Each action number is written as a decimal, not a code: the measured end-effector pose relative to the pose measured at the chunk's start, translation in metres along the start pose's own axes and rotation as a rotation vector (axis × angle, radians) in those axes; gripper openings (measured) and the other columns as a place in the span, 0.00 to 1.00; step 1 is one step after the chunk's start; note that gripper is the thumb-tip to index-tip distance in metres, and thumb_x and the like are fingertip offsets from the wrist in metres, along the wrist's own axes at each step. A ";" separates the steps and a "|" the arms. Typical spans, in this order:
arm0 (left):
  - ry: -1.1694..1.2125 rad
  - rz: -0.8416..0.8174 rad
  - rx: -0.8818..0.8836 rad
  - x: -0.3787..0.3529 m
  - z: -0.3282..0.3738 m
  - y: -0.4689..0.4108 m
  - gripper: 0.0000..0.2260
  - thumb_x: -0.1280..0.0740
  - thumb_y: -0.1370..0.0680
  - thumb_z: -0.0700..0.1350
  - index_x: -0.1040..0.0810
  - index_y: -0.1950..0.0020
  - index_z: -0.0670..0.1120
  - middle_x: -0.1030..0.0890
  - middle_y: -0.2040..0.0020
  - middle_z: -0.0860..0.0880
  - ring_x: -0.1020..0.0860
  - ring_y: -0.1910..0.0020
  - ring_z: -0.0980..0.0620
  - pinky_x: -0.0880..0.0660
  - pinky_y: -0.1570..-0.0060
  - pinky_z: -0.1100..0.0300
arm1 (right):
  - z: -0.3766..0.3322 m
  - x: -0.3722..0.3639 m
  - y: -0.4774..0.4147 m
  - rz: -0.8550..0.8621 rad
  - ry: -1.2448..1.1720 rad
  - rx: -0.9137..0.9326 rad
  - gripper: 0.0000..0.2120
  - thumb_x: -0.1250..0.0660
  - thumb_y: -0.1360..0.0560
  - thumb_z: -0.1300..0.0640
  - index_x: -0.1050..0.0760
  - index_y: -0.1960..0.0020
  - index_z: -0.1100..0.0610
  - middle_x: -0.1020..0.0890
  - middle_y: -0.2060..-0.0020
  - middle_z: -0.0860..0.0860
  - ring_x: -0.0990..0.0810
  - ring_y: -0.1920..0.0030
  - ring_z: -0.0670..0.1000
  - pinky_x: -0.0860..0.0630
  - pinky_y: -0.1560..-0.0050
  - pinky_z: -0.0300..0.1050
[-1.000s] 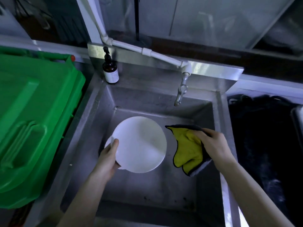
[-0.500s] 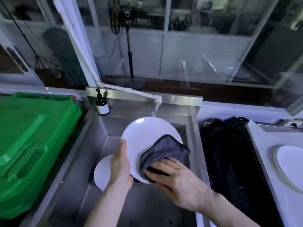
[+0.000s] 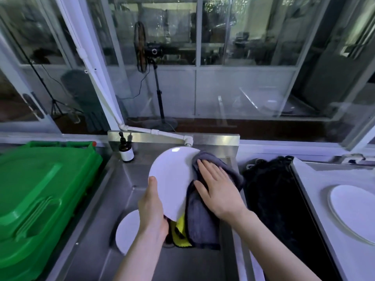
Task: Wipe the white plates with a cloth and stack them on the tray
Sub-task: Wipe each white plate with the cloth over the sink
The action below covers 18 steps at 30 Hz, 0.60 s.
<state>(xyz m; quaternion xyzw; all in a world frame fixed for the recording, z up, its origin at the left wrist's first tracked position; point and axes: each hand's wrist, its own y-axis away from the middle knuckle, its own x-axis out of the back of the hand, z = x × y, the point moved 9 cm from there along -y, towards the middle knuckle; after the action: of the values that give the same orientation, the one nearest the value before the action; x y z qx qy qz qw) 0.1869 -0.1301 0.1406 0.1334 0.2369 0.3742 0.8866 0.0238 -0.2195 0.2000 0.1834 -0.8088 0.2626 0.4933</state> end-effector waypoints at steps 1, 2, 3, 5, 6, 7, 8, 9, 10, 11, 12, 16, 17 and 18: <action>0.012 -0.006 -0.005 -0.001 0.004 -0.002 0.12 0.36 0.19 0.60 0.21 0.51 0.53 0.14 0.65 0.59 0.16 0.69 0.59 0.24 0.76 0.65 | 0.003 0.002 0.013 -0.007 0.011 0.020 0.27 0.46 0.17 0.46 0.44 0.21 0.54 0.41 0.22 0.50 0.45 0.22 0.50 0.55 0.22 0.44; 0.015 -0.013 -0.009 -0.002 0.007 -0.002 0.13 0.36 0.19 0.61 0.21 0.50 0.53 0.14 0.65 0.59 0.16 0.69 0.59 0.24 0.76 0.65 | 0.001 0.001 0.028 -0.018 0.013 0.050 0.26 0.47 0.17 0.46 0.41 0.22 0.54 0.39 0.23 0.50 0.43 0.22 0.50 0.55 0.22 0.44; 0.002 -0.018 -0.010 -0.003 0.007 -0.004 0.13 0.37 0.19 0.61 0.21 0.50 0.53 0.14 0.64 0.59 0.16 0.68 0.59 0.24 0.75 0.65 | -0.006 -0.003 0.040 -0.044 0.015 0.098 0.26 0.48 0.17 0.46 0.39 0.22 0.54 0.37 0.24 0.49 0.41 0.23 0.51 0.54 0.22 0.46; -0.040 -0.032 -0.007 -0.011 0.002 0.000 0.15 0.38 0.18 0.59 0.19 0.50 0.50 0.13 0.61 0.55 0.15 0.65 0.57 0.23 0.71 0.63 | -0.034 -0.017 0.052 -0.136 -0.007 0.229 0.26 0.52 0.17 0.45 0.40 0.22 0.53 0.37 0.23 0.48 0.42 0.22 0.49 0.53 0.22 0.48; -0.054 -0.037 -0.004 -0.014 -0.002 0.002 0.16 0.38 0.18 0.58 0.18 0.52 0.49 0.12 0.60 0.52 0.14 0.64 0.55 0.22 0.70 0.62 | -0.048 -0.022 0.053 -0.168 -0.049 0.283 0.25 0.53 0.17 0.46 0.41 0.22 0.51 0.38 0.23 0.46 0.43 0.23 0.48 0.53 0.23 0.45; -0.059 -0.042 0.005 -0.017 -0.006 0.003 0.17 0.38 0.18 0.58 0.16 0.54 0.48 0.12 0.59 0.50 0.14 0.63 0.54 0.22 0.69 0.62 | -0.059 -0.024 0.051 -0.181 -0.097 0.318 0.24 0.53 0.17 0.46 0.41 0.22 0.50 0.36 0.24 0.46 0.41 0.24 0.47 0.51 0.24 0.41; -0.057 -0.045 0.021 -0.019 -0.009 0.004 0.18 0.38 0.18 0.58 0.16 0.54 0.47 0.12 0.58 0.49 0.14 0.61 0.53 0.21 0.67 0.61 | -0.065 -0.024 0.046 -0.178 -0.124 0.340 0.22 0.52 0.16 0.47 0.38 0.24 0.48 0.32 0.26 0.46 0.37 0.26 0.47 0.47 0.25 0.39; -0.054 -0.049 0.034 -0.020 -0.009 0.004 0.19 0.38 0.18 0.60 0.15 0.52 0.48 0.12 0.56 0.49 0.13 0.59 0.53 0.21 0.63 0.59 | -0.069 -0.021 0.039 -0.161 -0.123 0.346 0.20 0.51 0.16 0.47 0.33 0.28 0.47 0.27 0.30 0.46 0.33 0.29 0.49 0.41 0.28 0.41; -0.063 -0.052 0.039 -0.021 -0.006 0.004 0.19 0.39 0.18 0.61 0.16 0.50 0.49 0.12 0.54 0.50 0.14 0.56 0.53 0.22 0.61 0.57 | -0.068 -0.019 0.031 -0.146 -0.096 0.331 0.17 0.51 0.16 0.47 0.28 0.34 0.47 0.22 0.37 0.48 0.29 0.33 0.51 0.36 0.32 0.44; -0.086 -0.053 0.026 -0.022 -0.001 0.004 0.18 0.39 0.18 0.62 0.16 0.49 0.50 0.12 0.54 0.52 0.15 0.55 0.54 0.23 0.59 0.56 | -0.063 -0.017 0.021 -0.134 -0.104 0.287 0.15 0.50 0.16 0.47 0.27 0.40 0.48 0.21 0.41 0.49 0.27 0.36 0.54 0.34 0.35 0.47; -0.107 -0.053 0.001 -0.023 0.003 0.004 0.17 0.39 0.18 0.62 0.17 0.49 0.51 0.12 0.55 0.55 0.15 0.55 0.57 0.24 0.59 0.57 | -0.055 -0.014 0.009 -0.124 -0.147 0.222 0.14 0.50 0.17 0.46 0.27 0.41 0.48 0.21 0.41 0.50 0.28 0.35 0.56 0.34 0.35 0.47; -0.147 -0.063 -0.019 -0.032 0.009 0.014 0.14 0.37 0.19 0.61 0.20 0.51 0.53 0.13 0.59 0.58 0.15 0.57 0.57 0.24 0.59 0.57 | -0.006 0.002 -0.035 -0.036 -0.180 0.007 0.25 0.48 0.17 0.46 0.48 0.21 0.42 0.37 0.23 0.49 0.38 0.25 0.55 0.40 0.27 0.44; -0.136 -0.049 -0.014 -0.031 0.010 0.014 0.14 0.37 0.19 0.61 0.20 0.50 0.53 0.13 0.56 0.57 0.15 0.55 0.55 0.25 0.60 0.57 | 0.005 0.006 -0.038 -0.012 -0.167 -0.029 0.26 0.47 0.17 0.48 0.48 0.21 0.44 0.38 0.23 0.49 0.35 0.26 0.56 0.36 0.29 0.49; -0.131 -0.037 -0.015 -0.031 0.013 0.014 0.14 0.36 0.20 0.61 0.20 0.50 0.53 0.13 0.53 0.56 0.16 0.53 0.53 0.25 0.60 0.57 | 0.009 0.009 -0.039 0.021 -0.152 -0.031 0.25 0.46 0.17 0.49 0.46 0.21 0.48 0.39 0.22 0.48 0.35 0.26 0.56 0.35 0.29 0.52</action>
<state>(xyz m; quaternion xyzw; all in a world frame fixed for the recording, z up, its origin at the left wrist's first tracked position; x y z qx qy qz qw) 0.1667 -0.1437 0.1673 0.1464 0.1781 0.3499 0.9080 0.0347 -0.2562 0.2142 0.1867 -0.8496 0.2406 0.4306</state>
